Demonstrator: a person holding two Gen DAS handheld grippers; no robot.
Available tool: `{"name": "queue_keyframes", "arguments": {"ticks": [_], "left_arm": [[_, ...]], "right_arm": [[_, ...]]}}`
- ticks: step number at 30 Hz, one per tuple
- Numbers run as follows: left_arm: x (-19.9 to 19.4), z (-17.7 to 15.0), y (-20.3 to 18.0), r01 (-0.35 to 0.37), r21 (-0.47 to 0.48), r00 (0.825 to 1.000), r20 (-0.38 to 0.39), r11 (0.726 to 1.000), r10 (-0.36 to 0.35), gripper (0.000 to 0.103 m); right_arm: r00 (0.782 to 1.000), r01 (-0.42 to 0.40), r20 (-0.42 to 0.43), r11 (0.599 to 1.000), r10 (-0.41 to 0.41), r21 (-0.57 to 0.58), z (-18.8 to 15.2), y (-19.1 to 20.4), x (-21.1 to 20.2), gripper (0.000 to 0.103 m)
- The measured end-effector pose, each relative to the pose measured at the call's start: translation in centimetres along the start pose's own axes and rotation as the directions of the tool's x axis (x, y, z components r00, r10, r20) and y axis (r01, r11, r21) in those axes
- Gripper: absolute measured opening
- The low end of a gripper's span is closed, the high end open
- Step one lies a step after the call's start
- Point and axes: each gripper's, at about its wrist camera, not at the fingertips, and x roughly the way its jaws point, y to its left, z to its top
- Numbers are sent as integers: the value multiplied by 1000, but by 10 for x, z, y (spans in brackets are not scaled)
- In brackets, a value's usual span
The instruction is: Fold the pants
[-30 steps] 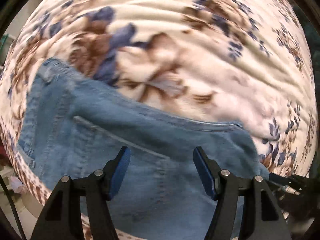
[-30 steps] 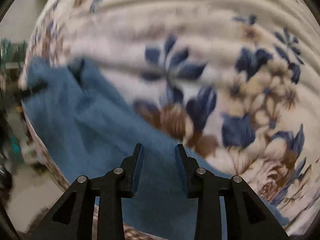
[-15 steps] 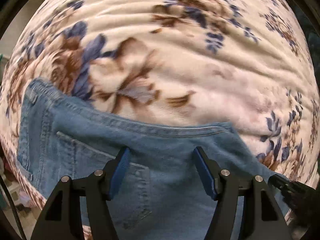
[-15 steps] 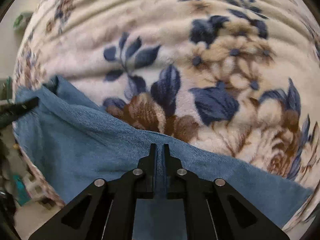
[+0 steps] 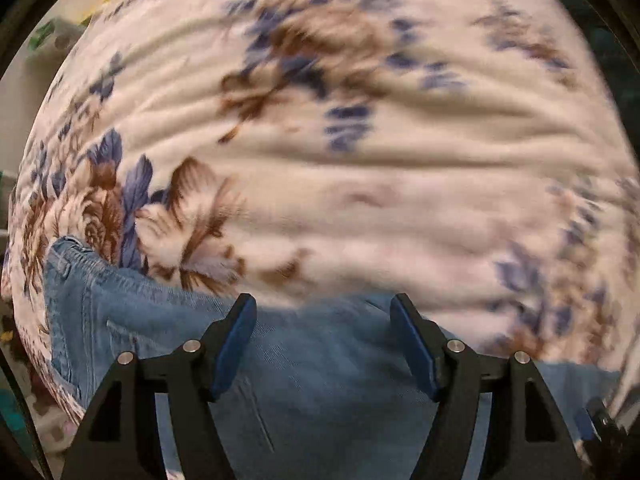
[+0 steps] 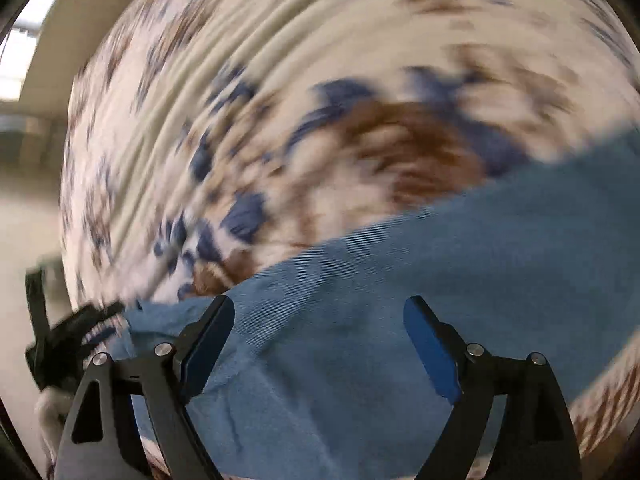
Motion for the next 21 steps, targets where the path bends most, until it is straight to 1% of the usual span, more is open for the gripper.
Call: {"name": "queue_keyframes", "arguments": {"ticks": [2,3,5,6,7,8,9,11,12,13,14,16,17,18,19,20,21], "left_arm": [[-19,-13,-19,19,40,999,31,999,-20,67],[-29,-23,-36,22,76,999,46,997,-25,68],[-34,-43,-62,22,133,998,55,991,-30,73],[-34,-56,-77,26,159,998,57,987,-35,77],[-31,-77,-91,32,182,998,54,983,-43,82],[-24,-90,-98,42,201,998,42,979,-52,83],[-16,-101,-113,53,222,998,25,974,-60,83],[2,-123,-137,83,255,997,-19,963,-80,83],[4,-139,-140,88,265,996,-34,960,-81,83],[14,-145,-153,87,273,996,-57,958,-75,83],[20,-148,-160,90,275,995,-68,957,-74,83],[28,-153,-176,95,287,994,-80,953,-75,83],[30,-154,-182,87,297,995,-74,951,-68,83],[32,-155,-190,80,312,996,-63,947,-63,83],[33,-154,-194,76,320,996,-59,944,-60,83],[35,-154,-198,67,330,997,-54,942,-52,83],[37,-153,-202,56,339,998,-49,939,-42,83]], "right_arm": [[996,-26,85,992,15,122,-14,-41,-29,89],[992,-28,123,984,6,176,-23,-64,-43,89],[980,-23,196,958,-34,285,-37,-116,-76,89],[974,-13,219,943,-64,332,-43,-136,-85,89],[967,9,232,923,-106,385,-50,-163,-92,89],[962,12,241,900,-129,436,-55,-191,-97,89],[962,-2,242,877,-130,481,-60,-215,-98,88],[962,-79,258,807,-93,585,-68,-269,-96,88],[961,-126,269,768,-63,629,-71,-295,-92,88],[958,-158,284,740,-47,654,-72,-312,-89,88],[949,-212,315,720,-10,661,-72,-324,-85,87],[919,-356,373,681,130,640,-66,-339,-68,83],[911,-385,376,679,170,625,-61,-339,-61,72],[917,-380,345,700,200,605,-52,-333,-51,63],[925,-367,305,728,224,578,-44,-325,-40,52],[928,-361,288,759,235,543,-38,-315,-33,22],[940,-325,271,795,209,512,-33,-306,-30,13]]}}
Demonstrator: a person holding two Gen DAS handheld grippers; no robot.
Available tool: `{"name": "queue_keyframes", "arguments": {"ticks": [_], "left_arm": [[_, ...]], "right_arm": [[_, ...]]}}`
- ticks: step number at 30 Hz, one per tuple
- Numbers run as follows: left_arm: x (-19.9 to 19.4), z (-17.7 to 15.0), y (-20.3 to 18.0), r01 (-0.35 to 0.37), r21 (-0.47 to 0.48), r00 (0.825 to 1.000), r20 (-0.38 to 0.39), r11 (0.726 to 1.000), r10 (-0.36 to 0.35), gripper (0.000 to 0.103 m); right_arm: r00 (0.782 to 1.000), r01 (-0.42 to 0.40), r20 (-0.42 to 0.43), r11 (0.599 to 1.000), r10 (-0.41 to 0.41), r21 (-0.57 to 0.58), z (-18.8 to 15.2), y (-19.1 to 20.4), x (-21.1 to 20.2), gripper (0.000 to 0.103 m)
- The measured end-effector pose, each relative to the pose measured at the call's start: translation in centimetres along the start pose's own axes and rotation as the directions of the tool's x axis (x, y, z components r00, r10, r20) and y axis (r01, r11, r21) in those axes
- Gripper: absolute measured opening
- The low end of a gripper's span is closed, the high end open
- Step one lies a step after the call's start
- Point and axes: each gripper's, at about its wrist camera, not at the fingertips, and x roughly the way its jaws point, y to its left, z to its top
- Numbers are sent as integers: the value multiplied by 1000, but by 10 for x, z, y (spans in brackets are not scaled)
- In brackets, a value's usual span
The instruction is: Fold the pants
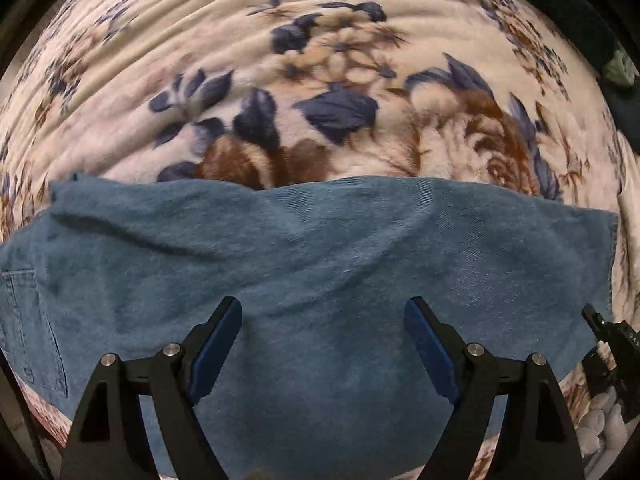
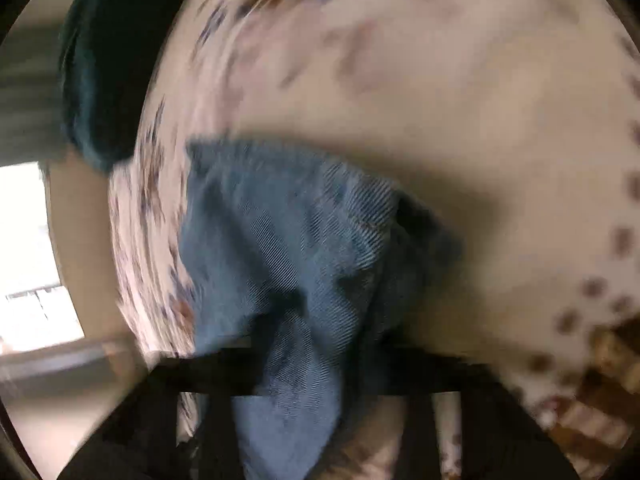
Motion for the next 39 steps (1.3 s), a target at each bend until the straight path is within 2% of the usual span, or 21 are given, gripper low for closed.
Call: {"name": "queue_keyframes", "arguments": {"ticks": [2,4,5,7,8,9,10,11,12,13,14,15,16,17,20,23,28,30,32,36,39], "left_arm": [[2,5,-2,-21,6,1000,5,1000,21,83],[0,10,3,-66,-16,997,28,998,67,83],[-3,13,7,-70,-34,996,43,997,72,83],[-7,19,18,-69,-65,996,57,996,73,83],[-8,21,22,-69,-73,996,52,995,73,83],[-6,25,26,-62,-83,997,44,995,65,83],[-4,28,30,-55,-90,997,39,994,59,83],[-3,28,36,-50,-90,998,35,995,53,83],[-1,31,38,-50,-83,998,32,995,53,83],[1,33,39,-57,-70,998,32,996,59,83],[1,32,40,-64,-62,997,33,996,66,83],[2,34,41,-70,-58,997,36,996,73,83],[2,34,44,-68,-57,997,39,996,71,83],[1,36,46,-66,-59,997,37,996,68,83],[-12,34,55,-48,-74,998,44,996,51,83],[-31,39,82,-32,-94,998,52,995,37,83],[-66,43,138,-6,-155,998,65,988,17,83],[-81,41,171,7,-195,997,73,981,8,83],[-88,18,197,12,-229,996,89,973,9,83],[-115,-32,255,1,-321,991,124,947,41,83],[-129,-63,313,-29,-389,986,141,921,91,83]], "right_arm": [[997,53,63,997,-50,-49,-2,9,-9,11],[982,126,144,991,-119,-42,-4,3,-26,9],[982,120,151,993,-118,-8,-5,-4,-29,9],[991,16,130,998,-24,65,-7,-21,-21,11],[992,-30,122,996,19,88,-6,-25,-17,17],[991,-86,114,991,74,105,-4,-28,-12,30],[980,-180,110,977,168,114,-3,-30,-8,41],[962,-258,121,960,245,111,-2,-32,-4,64],[944,-316,132,944,303,94,0,-29,1,75],[940,-325,135,942,313,82,1,-26,4,75],[947,-299,142,952,288,64,3,-21,8,65],[955,-260,156,965,251,42,5,-15,10,33],[961,-234,159,972,226,32,6,-11,12,15],[965,-208,169,978,199,37,5,-7,13,8],[962,-165,218,986,162,-5,-4,18,1,8],[959,-109,253,989,132,-102,-19,54,-34,8],[962,-22,249,947,107,-322,-73,139,-63,8],[969,2,226,907,103,-422,-110,179,-61,8],[975,21,202,865,93,-501,-146,215,-47,8],[992,52,119,739,37,-671,-253,265,1,8],[998,64,51,626,-40,-777,-342,284,62,8]]}}
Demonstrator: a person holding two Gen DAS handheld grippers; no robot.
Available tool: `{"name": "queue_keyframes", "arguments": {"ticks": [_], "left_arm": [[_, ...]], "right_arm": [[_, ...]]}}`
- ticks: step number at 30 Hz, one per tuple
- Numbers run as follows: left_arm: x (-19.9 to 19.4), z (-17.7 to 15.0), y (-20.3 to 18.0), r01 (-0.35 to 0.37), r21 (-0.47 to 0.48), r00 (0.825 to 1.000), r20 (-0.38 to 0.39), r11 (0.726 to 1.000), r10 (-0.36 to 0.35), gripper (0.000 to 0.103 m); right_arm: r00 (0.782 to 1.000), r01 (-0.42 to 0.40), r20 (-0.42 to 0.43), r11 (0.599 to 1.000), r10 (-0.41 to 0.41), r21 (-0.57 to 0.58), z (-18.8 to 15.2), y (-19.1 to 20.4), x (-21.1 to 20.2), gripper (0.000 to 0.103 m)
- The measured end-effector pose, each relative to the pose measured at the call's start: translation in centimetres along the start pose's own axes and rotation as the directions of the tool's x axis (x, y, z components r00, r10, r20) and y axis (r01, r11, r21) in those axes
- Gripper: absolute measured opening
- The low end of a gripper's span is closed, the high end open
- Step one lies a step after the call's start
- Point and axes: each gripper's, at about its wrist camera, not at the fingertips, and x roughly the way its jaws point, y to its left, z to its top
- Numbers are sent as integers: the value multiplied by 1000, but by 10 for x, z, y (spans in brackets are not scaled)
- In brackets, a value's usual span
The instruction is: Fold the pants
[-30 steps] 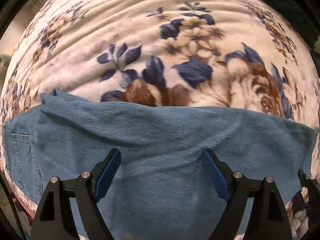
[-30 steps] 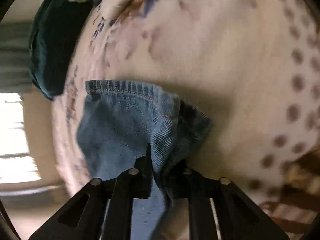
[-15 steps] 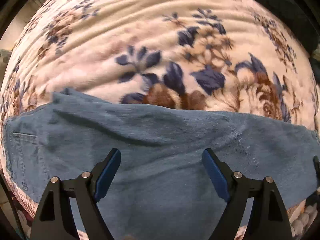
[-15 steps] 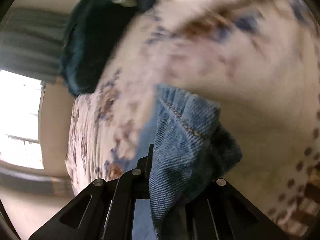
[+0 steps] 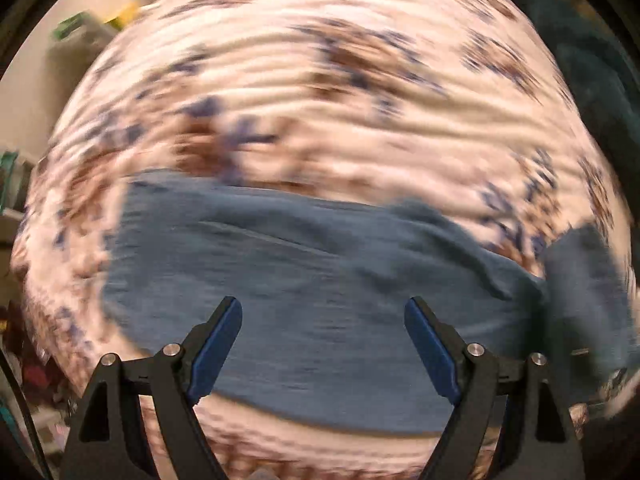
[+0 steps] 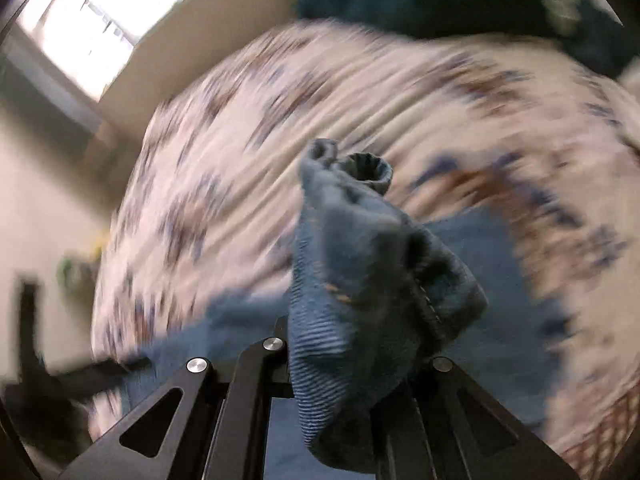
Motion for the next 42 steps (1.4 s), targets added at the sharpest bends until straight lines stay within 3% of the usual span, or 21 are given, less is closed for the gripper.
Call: {"name": "queue_keyframes", "arguments": {"ticks": [2,5,8,10,11,12,13,16,18,22,24,26,29,30,31,33,34,36,38,41,42], "left_arm": [[5,1,18,-39,-18,999,14,999,39,83],[11,1,53,-49,-59,999,-9,997,49,83],[18,1,69,5,-91,999,-41,996,-9,83],[25,2,60,53,-90,996,-61,995,-58,83],[28,3,52,87,-88,993,-71,992,-93,83],[33,5,43,117,-86,989,-86,989,-124,83],[34,5,36,145,-83,983,-102,986,-153,83],[45,8,6,237,-65,956,-164,969,-245,83],[56,10,-16,300,-54,926,-222,953,-304,83],[81,7,-52,356,-26,880,-326,934,-345,83],[97,2,-69,315,42,890,-360,948,-280,83],[115,-3,-80,214,133,917,-368,968,-153,83],[128,-5,-83,160,172,937,-336,972,-95,83],[129,-6,-83,163,179,942,-321,970,-99,77],[128,-8,-83,143,206,954,-288,968,-80,60],[123,-13,-81,120,252,970,-236,960,-60,41],[119,-18,-73,111,258,975,-217,960,-55,35],[122,-24,-59,97,262,971,-239,960,-33,36],[119,-25,-46,113,224,966,-254,968,-54,37],[95,-22,-59,78,248,970,-244,966,-16,36],[80,-21,-68,82,263,974,-225,961,-22,37]], "right_arm": [[997,12,-80,992,-22,-128,-41,56,41,8],[980,44,-174,965,-91,-257,-94,101,84,9],[959,76,-241,952,-151,-297,-112,108,105,14],[950,19,-296,968,-95,-249,-103,100,105,20],[943,-5,-326,975,-69,-222,-97,94,104,41],[935,-35,-353,981,-35,-189,-90,88,100,71],[928,-79,-372,986,19,-146,-88,82,86,80],[914,-158,-391,983,109,-96,-68,67,50,81],[927,-123,-367,986,73,-114,-52,55,25,81],[937,-47,-346,999,48,10,-42,0,-3,81],[940,-6,-339,998,25,59,-42,-22,-7,81],[942,49,-334,995,-18,85,-43,-43,-3,81],[940,116,-333,987,-72,112,-41,-67,5,81],[938,136,-335,984,-89,118,-38,-74,11,81],[936,157,-338,978,-103,136,-37,-84,14,81],[932,171,-347,969,-101,178,-35,-99,20,81],[927,190,-359,959,-105,209,-36,-108,24,81],[920,203,-381,943,-92,262,-42,-122,22,81],[906,209,-416,933,-72,294,-52,-134,24,82],[885,198,-466,916,-14,349,-70,-149,34,81],[883,186,-468,908,13,376,-77,-153,35,68]]}}
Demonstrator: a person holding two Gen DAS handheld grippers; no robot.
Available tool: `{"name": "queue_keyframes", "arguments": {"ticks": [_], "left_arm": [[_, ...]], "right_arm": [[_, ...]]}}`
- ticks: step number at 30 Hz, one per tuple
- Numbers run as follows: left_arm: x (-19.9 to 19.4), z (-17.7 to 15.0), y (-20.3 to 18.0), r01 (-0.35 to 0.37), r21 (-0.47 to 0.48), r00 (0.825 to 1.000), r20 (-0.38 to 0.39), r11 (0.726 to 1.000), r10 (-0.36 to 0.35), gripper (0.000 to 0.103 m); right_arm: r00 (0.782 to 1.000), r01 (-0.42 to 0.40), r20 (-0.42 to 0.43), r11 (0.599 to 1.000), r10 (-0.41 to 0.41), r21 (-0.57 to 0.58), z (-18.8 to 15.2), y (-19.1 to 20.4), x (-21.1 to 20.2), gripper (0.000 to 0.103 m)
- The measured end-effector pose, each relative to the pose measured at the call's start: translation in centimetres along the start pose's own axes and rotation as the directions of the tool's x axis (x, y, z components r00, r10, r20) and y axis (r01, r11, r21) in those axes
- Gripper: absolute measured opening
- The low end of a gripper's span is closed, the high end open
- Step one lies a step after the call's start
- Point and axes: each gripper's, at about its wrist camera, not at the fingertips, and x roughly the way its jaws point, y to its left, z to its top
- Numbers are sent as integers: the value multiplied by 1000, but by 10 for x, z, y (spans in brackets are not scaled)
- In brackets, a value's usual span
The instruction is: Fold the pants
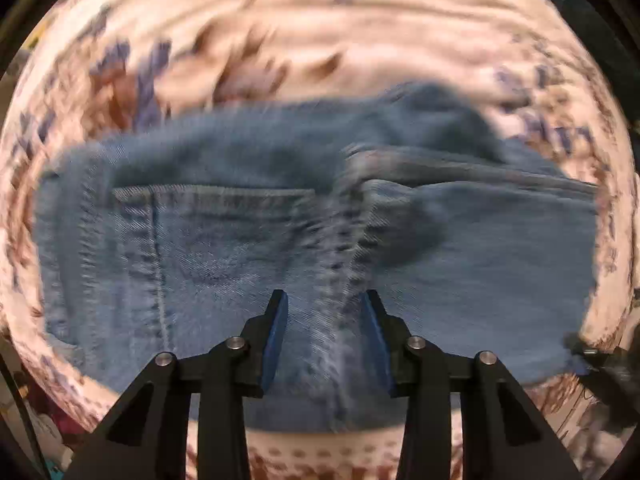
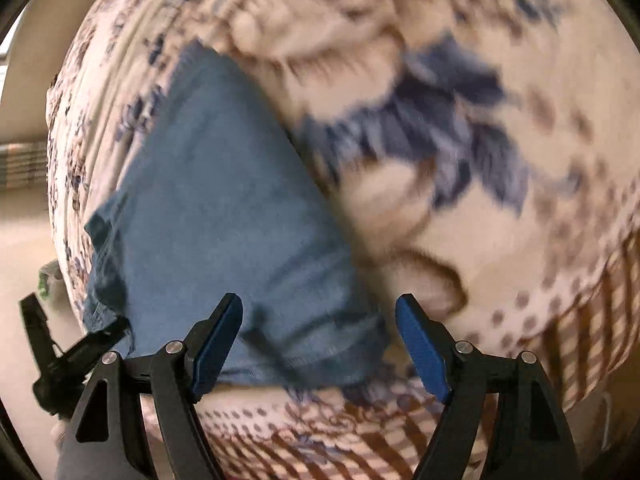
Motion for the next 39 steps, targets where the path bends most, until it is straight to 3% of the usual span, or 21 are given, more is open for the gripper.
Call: {"name": "queue_keyframes", "arguments": {"ticks": [1,3,5,7,10,13,16,18,20,21,22,24,26,30,33,36,39], "left_arm": [[-13,2,-10,-12,21,1000,19,1000,12,38],[-39,8,-36,-28,77,998,54,997,24,41],[-63,17,-67,-59,138,994,101,989,45,56],[-79,29,-103,-25,199,990,141,980,-3,70],[-70,59,-163,65,320,991,88,945,-98,72],[-31,89,-230,127,462,991,-27,878,-130,72],[13,103,-285,151,577,986,-144,802,-82,72],[41,100,-310,96,656,986,-166,749,19,72],[61,95,-323,0,730,988,-106,683,114,74],[69,94,-325,-30,748,986,-85,663,140,74],[72,94,-323,-26,743,986,-90,669,139,74],[73,99,-313,6,695,987,-119,719,107,75],[67,102,-304,18,663,989,-124,748,86,75],[31,96,-276,12,595,996,-75,803,41,75],[-6,77,-232,22,507,1000,-26,861,-10,75],[-20,47,-178,-25,417,1000,21,909,18,75],[-4,16,-126,-57,314,998,-5,948,62,75]], "right_arm": [[1000,-21,-7,999,21,25,-4,-8,4,62],[999,-21,-32,999,22,43,-12,-17,8,59],[996,-35,-82,998,39,54,-21,-24,10,59],[993,-56,-100,997,61,49,-25,-28,6,59],[985,-158,-50,982,164,105,-22,-38,-9,59],[975,-218,-18,964,223,151,-13,-49,-12,60],[972,-221,-36,960,231,171,-5,-57,1,60],[972,-218,-47,958,231,186,-3,-66,9,60],[974,-207,-54,958,222,201,-4,-72,18,59],[975,-204,-50,958,219,202,-2,-73,22,57],[976,-195,-51,958,210,210,-5,-77,23,57],[977,-184,-72,962,202,201,-12,-80,26,57],[976,-181,-86,966,199,183,-17,-82,27,57],[967,-196,-123,960,223,198,-15,-85,21,57],[979,-150,-114,976,169,155,-14,-73,1,58],[990,-90,-101,991,100,99,-15,-55,-14,58],[996,-17,-89,999,21,37,-14,-33,-13,58]]}}
